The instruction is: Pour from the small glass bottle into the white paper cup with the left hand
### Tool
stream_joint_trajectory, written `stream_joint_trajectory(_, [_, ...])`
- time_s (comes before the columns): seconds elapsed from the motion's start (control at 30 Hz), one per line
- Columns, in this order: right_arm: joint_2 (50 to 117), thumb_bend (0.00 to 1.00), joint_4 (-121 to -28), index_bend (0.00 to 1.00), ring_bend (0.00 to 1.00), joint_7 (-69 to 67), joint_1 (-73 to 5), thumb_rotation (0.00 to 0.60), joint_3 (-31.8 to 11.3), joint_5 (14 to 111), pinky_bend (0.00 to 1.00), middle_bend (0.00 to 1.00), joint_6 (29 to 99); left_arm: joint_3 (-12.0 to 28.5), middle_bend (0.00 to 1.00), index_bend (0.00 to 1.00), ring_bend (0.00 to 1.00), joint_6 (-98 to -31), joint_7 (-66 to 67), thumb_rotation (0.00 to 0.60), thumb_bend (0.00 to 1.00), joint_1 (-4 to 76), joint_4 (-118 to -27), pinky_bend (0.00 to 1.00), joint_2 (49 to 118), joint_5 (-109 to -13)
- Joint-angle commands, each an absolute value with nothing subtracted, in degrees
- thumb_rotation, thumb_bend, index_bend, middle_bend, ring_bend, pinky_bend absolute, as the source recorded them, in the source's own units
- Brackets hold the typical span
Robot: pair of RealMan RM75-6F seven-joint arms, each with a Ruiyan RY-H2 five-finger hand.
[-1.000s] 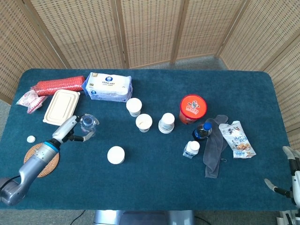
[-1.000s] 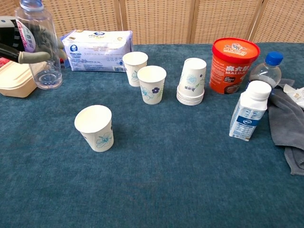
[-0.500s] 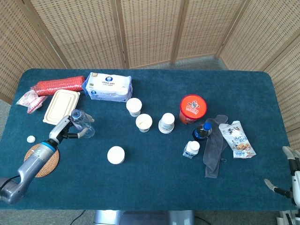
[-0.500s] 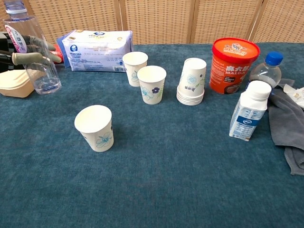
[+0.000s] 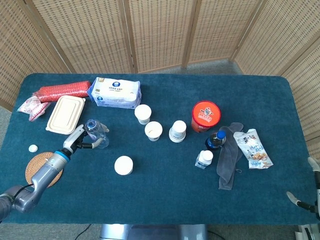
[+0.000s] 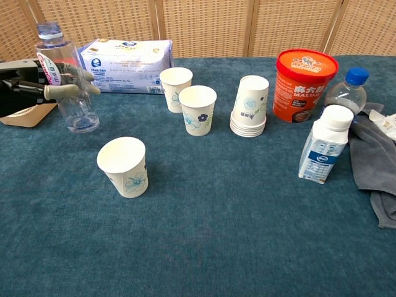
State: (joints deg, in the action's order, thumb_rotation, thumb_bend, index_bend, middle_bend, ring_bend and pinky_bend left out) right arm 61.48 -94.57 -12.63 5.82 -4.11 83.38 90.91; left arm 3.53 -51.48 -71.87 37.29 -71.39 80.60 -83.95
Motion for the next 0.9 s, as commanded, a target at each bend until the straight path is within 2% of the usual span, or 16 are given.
stream_joint_trajectory(0.03, [61.6,0.14,-94.5,0.0,0.0,-12.7,5.8,0.6,-4.2,83.2,0.0,0.06,90.8,3.7,0.37,0.33,0.31,-51.4,-71.9,0.6,0.49,37.5,-70.1,0.22,81.9,-84.1])
stream_joint_trajectory(0.47, [61.2,0.14,-94.6,0.0,0.0,-13.0,6.2,0.6,-4.3,82.8,0.0,0.06,91.3,2.2,0.37,0.33,0.3,-50.8,-71.4,0.6,0.5,38.6,-63.6,0.2,87.3,-86.3])
stream_joint_trajectory(0.9, [61.2,0.14,-94.6,0.0,0.0,-13.4,6.5,0.6,-4.4,82.7,0.0,0.06,91.5,1.3,0.35,0.33,0.27,-52.0,-71.1,0.6,0.5,38.6,-60.9,0.17,89.2,-87.3])
